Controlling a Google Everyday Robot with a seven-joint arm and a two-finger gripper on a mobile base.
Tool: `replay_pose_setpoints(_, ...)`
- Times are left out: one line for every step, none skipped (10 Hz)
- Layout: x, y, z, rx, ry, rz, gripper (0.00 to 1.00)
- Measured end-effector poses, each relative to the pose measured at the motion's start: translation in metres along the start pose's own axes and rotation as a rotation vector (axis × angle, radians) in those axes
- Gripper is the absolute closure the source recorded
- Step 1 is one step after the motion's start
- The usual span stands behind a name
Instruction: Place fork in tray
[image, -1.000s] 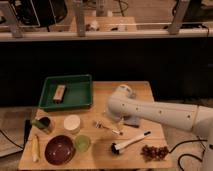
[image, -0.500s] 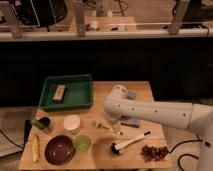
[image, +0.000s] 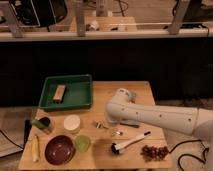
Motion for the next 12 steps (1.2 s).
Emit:
replay_pose_setpoints(0.002, 0.001, 0.000, -0.005, -0.010, 0.044, 0.20)
replay_pose_setpoints(0.000, 0.002, 0.002, -0.016, -0.028, 0.079, 0.20)
replay_pose_setpoints(-0.001, 0.002, 0.003, -0.026, -0.039, 0.097, 0.20)
replay_pose_setpoints(-0.002, 0.003, 0.003, -0.037, -0.049, 0.121, 0.20)
replay_pose_setpoints(-0.003, 0.005, 0.005, -0.047, -0.058, 0.142, 0.20)
replay_pose_setpoints(-0.005, 0.005, 0.006, -0.052, -0.061, 0.150, 0.20)
replay_pose_setpoints(-0.007, 0.006, 0.008, -0.055, -0.061, 0.160, 0.20)
replay_pose_setpoints(-0.009, 0.007, 0.012, -0.061, -0.059, 0.179, 0.20)
replay_pose_setpoints(-0.010, 0.007, 0.017, -0.063, -0.051, 0.213, 0.20)
replay_pose_setpoints(-0.009, 0.008, 0.020, -0.065, -0.044, 0.237, 0.20)
replay_pose_setpoints(-0.009, 0.008, 0.023, -0.065, -0.041, 0.253, 0.20)
replay_pose_setpoints(-0.007, 0.009, 0.027, -0.067, -0.039, 0.269, 0.20)
